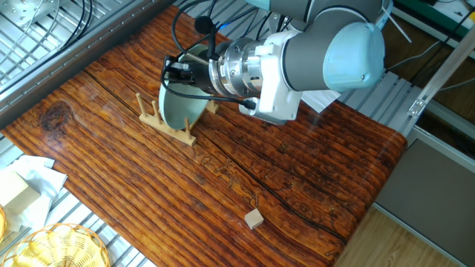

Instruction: Put the dish on the dish rack

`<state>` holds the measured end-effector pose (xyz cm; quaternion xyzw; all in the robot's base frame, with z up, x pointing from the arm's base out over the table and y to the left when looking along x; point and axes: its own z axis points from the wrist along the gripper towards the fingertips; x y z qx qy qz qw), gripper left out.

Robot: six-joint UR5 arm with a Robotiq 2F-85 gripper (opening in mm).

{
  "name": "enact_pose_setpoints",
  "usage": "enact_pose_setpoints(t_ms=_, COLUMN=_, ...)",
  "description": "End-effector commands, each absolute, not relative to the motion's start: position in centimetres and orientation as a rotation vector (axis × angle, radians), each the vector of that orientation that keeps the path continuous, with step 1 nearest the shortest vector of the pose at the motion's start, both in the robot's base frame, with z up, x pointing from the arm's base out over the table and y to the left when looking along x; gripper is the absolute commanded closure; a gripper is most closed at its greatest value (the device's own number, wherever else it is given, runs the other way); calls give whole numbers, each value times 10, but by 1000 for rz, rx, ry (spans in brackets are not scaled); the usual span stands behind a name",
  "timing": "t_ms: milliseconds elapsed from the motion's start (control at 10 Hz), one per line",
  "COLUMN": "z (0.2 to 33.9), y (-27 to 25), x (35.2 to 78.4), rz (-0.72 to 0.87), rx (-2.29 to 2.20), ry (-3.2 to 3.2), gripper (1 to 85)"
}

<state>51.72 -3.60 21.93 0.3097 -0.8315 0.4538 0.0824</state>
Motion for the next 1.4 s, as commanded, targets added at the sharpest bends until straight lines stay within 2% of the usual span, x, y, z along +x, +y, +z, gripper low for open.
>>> enact_pose_setpoints(t_ms=0, z=212, y=-30, x=509, rz=1281, rx=900, ry=-2528, gripper=637)
enact_pose_setpoints(t_ms=800, z=197, y=-21, x=502, rz=1194, rx=863, ry=-2581, gripper=627)
enact_pose_setpoints(t_ms=1000, z=193, y=-19, x=503, rz=1178, rx=878, ry=-2585, gripper=527)
enact_pose_setpoints(t_ms=1300, z=200, y=-11, x=498, rz=1132, rx=875, ry=-2599, gripper=477)
